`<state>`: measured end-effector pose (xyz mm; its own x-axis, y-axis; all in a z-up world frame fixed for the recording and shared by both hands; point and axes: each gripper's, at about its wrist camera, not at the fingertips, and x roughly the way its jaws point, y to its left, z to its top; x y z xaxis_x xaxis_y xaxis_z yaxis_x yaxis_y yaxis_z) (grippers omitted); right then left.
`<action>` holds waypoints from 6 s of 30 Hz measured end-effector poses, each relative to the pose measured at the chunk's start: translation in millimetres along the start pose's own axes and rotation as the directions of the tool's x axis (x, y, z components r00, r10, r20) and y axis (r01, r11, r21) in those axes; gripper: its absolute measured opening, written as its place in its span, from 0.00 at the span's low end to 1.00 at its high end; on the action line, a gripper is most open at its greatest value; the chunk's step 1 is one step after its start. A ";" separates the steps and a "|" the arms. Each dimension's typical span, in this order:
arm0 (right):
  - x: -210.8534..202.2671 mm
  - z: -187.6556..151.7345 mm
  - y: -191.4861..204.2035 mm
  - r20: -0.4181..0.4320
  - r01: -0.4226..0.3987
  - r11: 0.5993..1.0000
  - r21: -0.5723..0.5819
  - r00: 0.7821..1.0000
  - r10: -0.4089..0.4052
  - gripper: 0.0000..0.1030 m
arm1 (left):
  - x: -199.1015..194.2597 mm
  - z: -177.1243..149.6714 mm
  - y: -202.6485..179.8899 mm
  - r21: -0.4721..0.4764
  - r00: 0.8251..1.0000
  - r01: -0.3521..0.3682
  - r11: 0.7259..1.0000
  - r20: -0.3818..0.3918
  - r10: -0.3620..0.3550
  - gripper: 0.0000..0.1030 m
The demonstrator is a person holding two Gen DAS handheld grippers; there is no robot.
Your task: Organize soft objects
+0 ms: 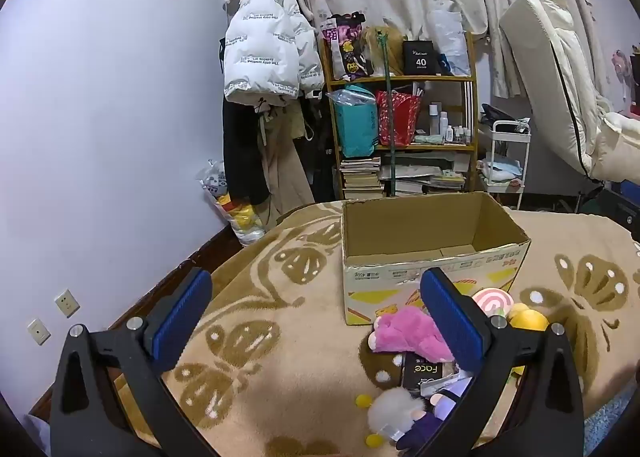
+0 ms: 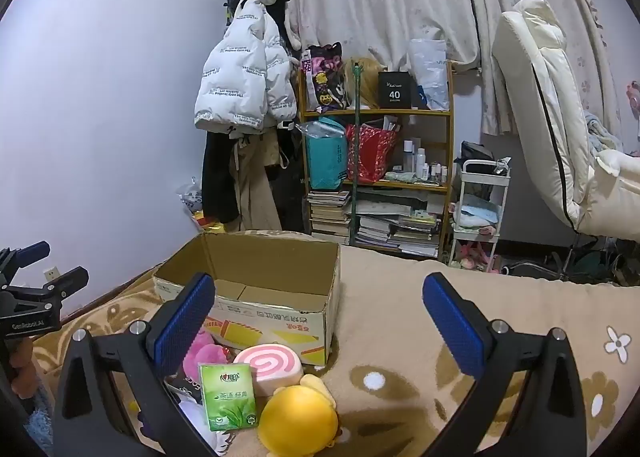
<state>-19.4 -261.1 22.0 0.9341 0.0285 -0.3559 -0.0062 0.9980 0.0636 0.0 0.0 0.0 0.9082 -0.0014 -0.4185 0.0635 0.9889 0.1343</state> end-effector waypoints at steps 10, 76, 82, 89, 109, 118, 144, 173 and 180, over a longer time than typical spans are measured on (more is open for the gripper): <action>2.8 -1.8 -1.1 -0.008 -0.005 1.000 0.006 1.000 0.005 1.00 | -0.2 4.3 -1.6 0.003 1.000 -0.006 1.000 0.006 0.006 1.00; 3.4 -11.3 2.2 -0.015 0.005 1.000 0.001 1.000 -0.005 1.00 | 5.2 -4.1 2.7 0.006 1.000 -0.022 1.000 -0.008 0.022 1.00; 12.2 -19.8 2.3 -0.016 0.004 1.000 0.004 1.000 -0.004 1.00 | 5.3 -4.3 2.6 0.006 1.000 -0.021 1.000 -0.008 0.021 1.00; 12.6 -20.7 2.4 -0.017 0.003 1.000 0.002 1.000 -0.003 1.00 | 10.9 -11.1 3.7 0.011 0.999 -0.022 1.000 -0.026 0.022 1.00; 12.5 -18.9 2.7 -0.024 0.002 1.000 0.002 1.000 -0.002 1.00 | 18.9 -8.4 3.7 0.005 0.997 0.031 1.000 -0.078 -0.030 1.00; 28.3 -29.7 0.5 -0.100 0.000 1.000 0.020 0.995 0.002 1.00 | 45.1 -9.4 4.4 -0.020 0.980 0.069 0.997 -0.184 -0.071 1.00; 68.1 -49.9 38.9 -0.358 -0.166 0.982 -0.091 0.926 0.123 1.00 | 114.1 -45.1 -17.6 0.013 0.825 0.118 0.993 -0.558 -0.091 1.00; 120.1 -108.5 97.6 -0.658 -0.368 0.917 -0.156 0.731 0.181 0.69 | 154.4 -82.8 -28.7 -0.016 0.634 0.195 0.981 -0.761 -0.139 1.00; 128.7 -113.8 93.1 -0.679 -0.342 0.932 -0.116 0.713 0.177 0.58 | 158.8 -86.8 -26.2 -0.062 0.605 0.218 0.974 -0.774 -0.185 1.00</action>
<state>59.6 -158.0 -124.1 0.4222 0.2359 -0.8753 -0.3670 0.9274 0.0729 106.6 -13.2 -148.0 0.2178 -0.0689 -0.9736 0.2345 0.9720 -0.0163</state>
